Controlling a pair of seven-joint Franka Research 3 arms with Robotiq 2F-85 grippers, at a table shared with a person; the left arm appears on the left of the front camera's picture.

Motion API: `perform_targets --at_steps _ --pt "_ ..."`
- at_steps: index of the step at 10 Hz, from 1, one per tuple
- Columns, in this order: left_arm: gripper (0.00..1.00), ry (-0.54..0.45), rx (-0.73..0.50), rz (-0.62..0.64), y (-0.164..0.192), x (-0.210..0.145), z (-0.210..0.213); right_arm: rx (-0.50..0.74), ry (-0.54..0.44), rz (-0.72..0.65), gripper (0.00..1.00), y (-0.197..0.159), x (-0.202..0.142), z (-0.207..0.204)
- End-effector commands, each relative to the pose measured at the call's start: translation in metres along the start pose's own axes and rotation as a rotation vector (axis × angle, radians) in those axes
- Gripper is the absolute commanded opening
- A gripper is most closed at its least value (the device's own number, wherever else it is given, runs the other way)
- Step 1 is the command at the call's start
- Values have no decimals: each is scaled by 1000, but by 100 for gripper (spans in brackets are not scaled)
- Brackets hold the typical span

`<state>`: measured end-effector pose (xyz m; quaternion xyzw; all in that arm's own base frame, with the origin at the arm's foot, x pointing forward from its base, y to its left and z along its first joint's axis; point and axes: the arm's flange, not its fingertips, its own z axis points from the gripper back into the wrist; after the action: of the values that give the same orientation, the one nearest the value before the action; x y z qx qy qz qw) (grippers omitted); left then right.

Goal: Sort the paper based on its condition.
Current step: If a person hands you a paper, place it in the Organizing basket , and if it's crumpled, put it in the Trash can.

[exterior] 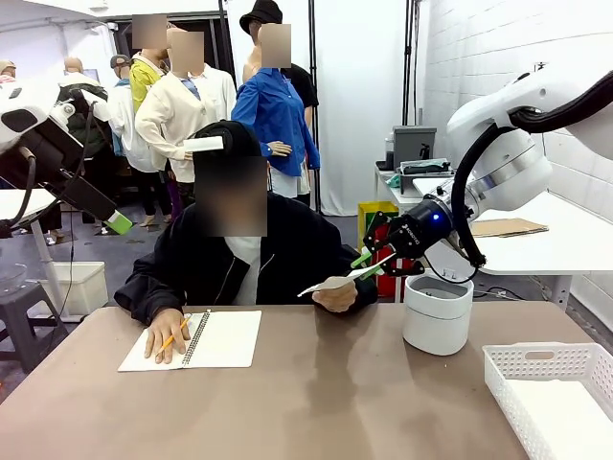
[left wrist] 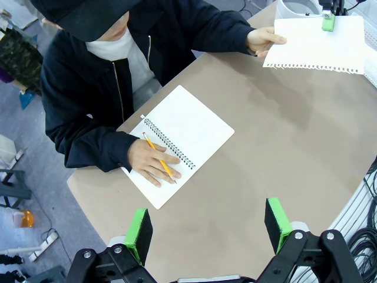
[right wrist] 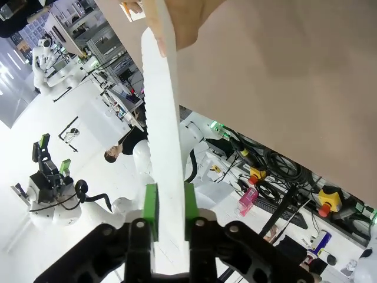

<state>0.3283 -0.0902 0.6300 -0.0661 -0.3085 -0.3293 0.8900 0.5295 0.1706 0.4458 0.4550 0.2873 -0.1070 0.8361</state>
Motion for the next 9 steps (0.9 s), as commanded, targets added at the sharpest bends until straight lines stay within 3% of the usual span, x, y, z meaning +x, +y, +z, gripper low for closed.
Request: perform_targets --at_steps 1,6,9 --pt "100 0 5 1 0 0 1 17 19 -7 0 1 -2 1" --pt "100 0 5 1 0 0 1 14 29 24 0 2 -13 4" --pt "100 0 5 1 0 0 1 -60 -29 343 0 18 -69 14"
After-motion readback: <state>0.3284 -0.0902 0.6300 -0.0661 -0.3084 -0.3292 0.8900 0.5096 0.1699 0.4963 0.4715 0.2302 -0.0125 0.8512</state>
